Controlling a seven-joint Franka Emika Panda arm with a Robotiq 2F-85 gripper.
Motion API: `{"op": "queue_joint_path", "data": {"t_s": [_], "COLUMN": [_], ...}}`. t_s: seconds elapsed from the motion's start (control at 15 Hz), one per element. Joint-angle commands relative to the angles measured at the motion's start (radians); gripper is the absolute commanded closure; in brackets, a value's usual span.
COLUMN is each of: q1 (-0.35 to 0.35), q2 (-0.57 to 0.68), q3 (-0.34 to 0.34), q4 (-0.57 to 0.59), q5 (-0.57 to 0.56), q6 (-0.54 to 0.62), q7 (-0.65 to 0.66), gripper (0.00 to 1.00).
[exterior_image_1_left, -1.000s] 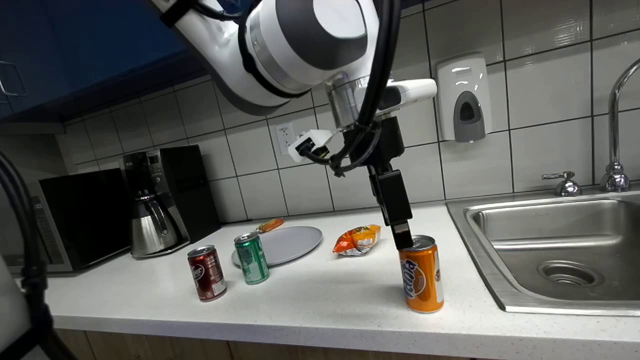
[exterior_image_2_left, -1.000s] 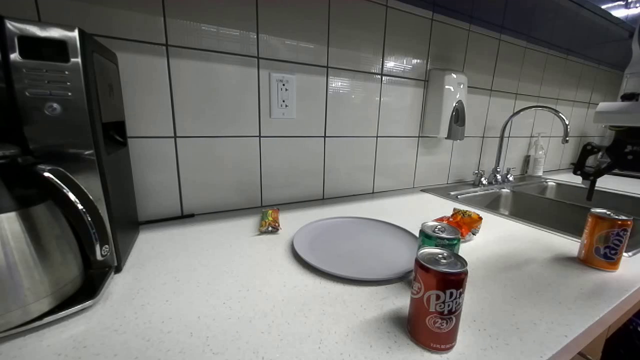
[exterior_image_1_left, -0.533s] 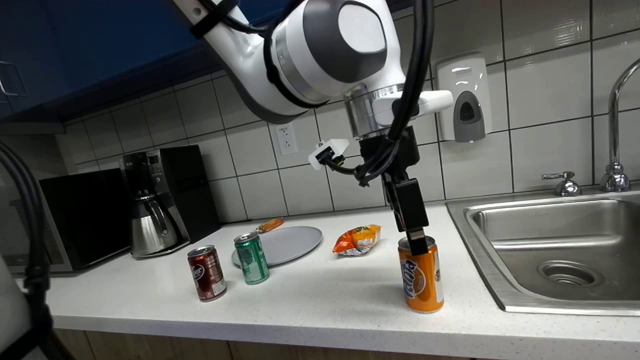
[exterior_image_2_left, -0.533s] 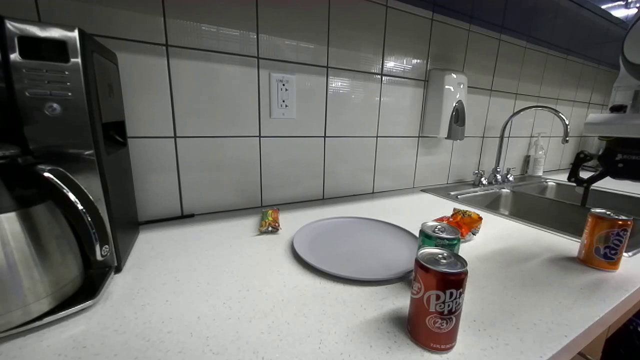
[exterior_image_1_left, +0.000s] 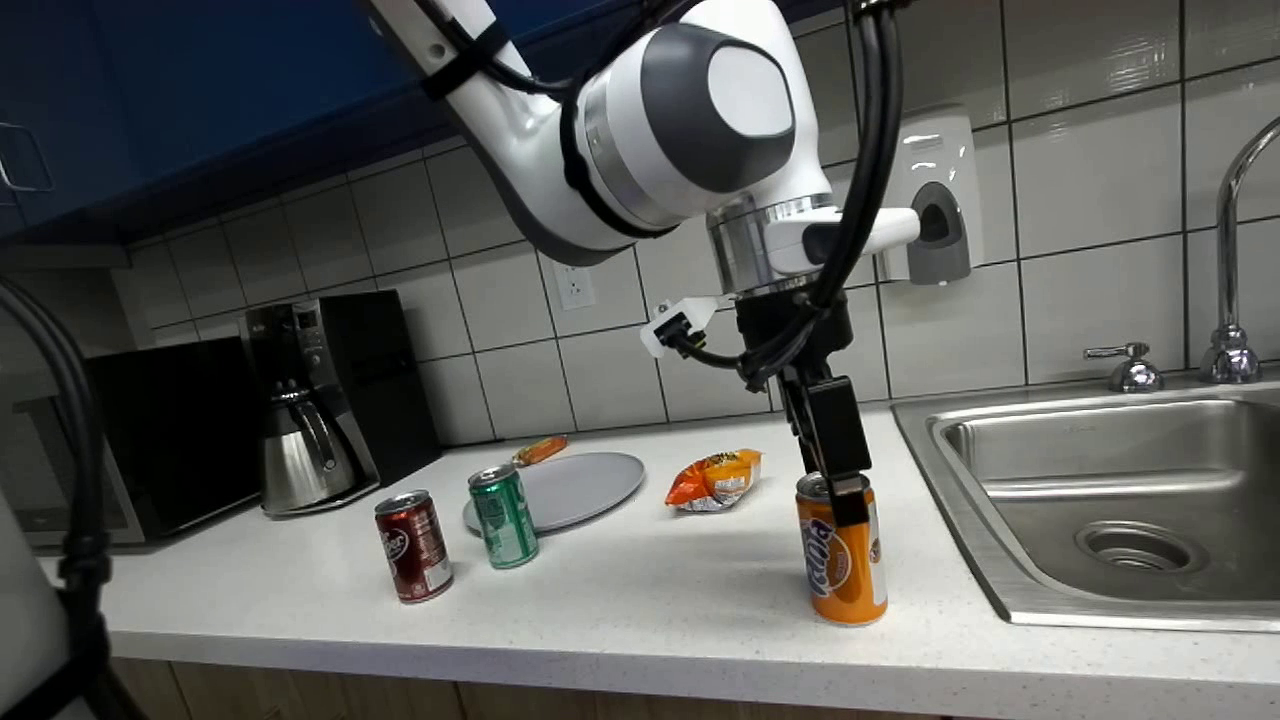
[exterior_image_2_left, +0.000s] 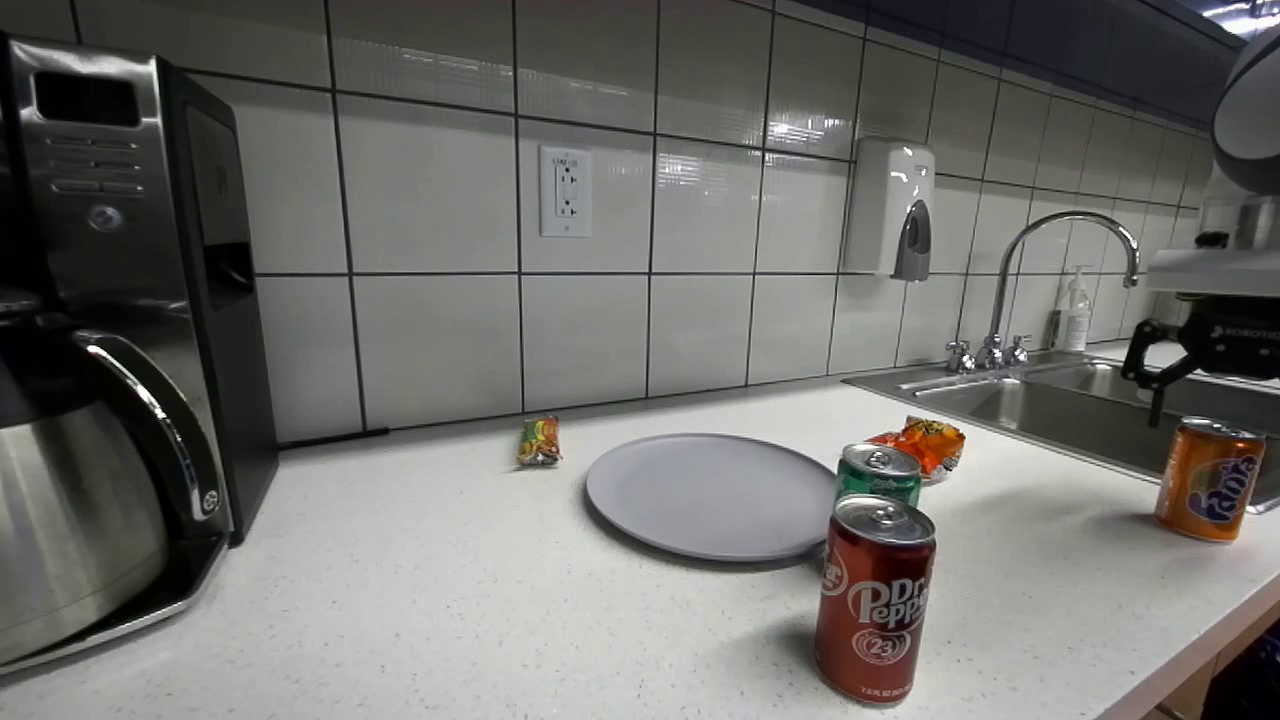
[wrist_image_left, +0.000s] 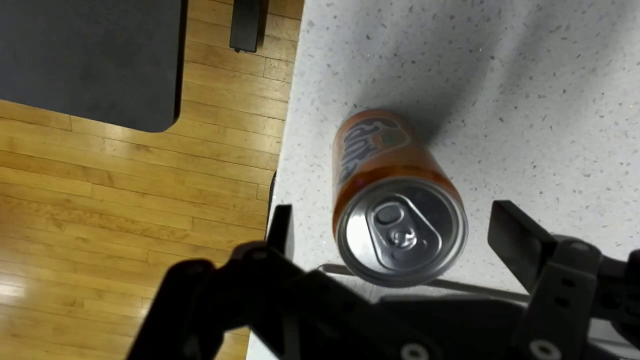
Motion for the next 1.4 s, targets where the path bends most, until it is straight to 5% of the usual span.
{"op": "queue_joint_path", "data": {"t_s": [0.0,0.4,0.47,0.53,0.87,1.33], "q1": [0.03,0.043,0.044,0.045,0.047,0.072], "q2": [0.03,0.041,0.042,0.042,0.028,-0.025], "q3": [-0.025,-0.044,-0.048,-0.051,-0.055,-0.033], "q4": [0.022,0.02,0.018,0.017,0.011,-0.003], "q5": [0.002,0.006,0.007,0.008,0.006,-0.008], "q6": [0.005,0.009,0.011,0.013,0.018,0.012], "q7": [-0.01,-0.013,-0.013,-0.014,-0.01,0.015], "gripper": [0.0,0.0,0.25,0.26,0.62,0.62]}}
